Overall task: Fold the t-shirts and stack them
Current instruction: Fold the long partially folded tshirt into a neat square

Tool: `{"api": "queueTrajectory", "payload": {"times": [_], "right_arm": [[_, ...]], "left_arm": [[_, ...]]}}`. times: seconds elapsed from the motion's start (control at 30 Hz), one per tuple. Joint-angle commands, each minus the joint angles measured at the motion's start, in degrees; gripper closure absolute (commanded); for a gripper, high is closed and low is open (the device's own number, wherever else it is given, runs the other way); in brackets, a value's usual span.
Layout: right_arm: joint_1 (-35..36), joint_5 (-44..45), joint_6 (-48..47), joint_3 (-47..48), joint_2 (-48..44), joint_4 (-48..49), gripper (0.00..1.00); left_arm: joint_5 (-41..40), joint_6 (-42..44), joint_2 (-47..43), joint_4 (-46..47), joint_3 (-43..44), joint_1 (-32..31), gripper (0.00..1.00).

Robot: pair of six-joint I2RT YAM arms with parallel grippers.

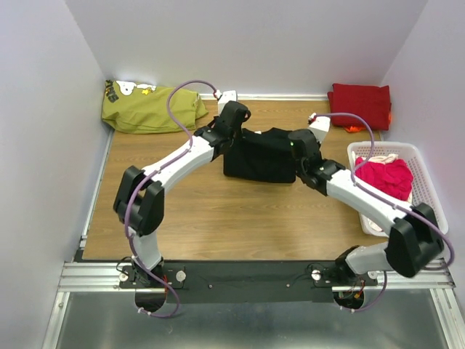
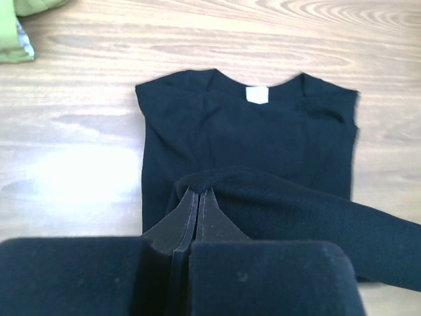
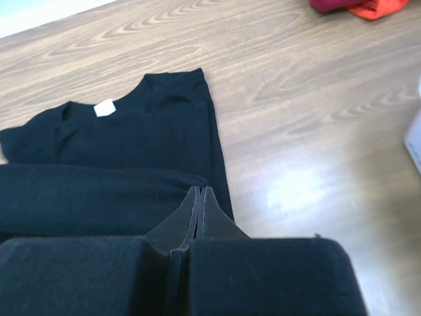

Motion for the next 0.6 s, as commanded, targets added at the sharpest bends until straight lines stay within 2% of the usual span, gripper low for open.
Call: {"api": "queueTrajectory", "payload": {"times": [0.0, 0.17, 0.5, 0.53, 0.57], "right_arm": [[-5.4, -7.4, -5.3, 3.1, 8.2, 7.9, 0.99], [-8.8, -11.9, -7.5, 7.8, 16.5, 12.9, 0.99], [-11.5, -16.4, -9.1, 16.9, 29.7, 14.0, 0.99], [-11.6, -16.2, -9.2, 17.2, 30.2, 14.1, 0.99], [-11.7, -16.1, -9.2, 17.4, 30.9, 14.1, 0.99]], "left_arm": [[-4.7, 2.1, 6.3, -1.2, 5.8, 2.5, 1.00], [-4.1, 2.1, 11.8, -1.3, 10.2, 4.2, 1.00], [-1.6, 4.5, 20.5, -1.0, 17.9, 7.5, 1.00], [-0.7, 5.2, 21.2, 0.2, 18.1, 8.0, 0.99], [0.2, 5.7, 22.6, 0.7, 19.4, 8.5, 0.94]]}}
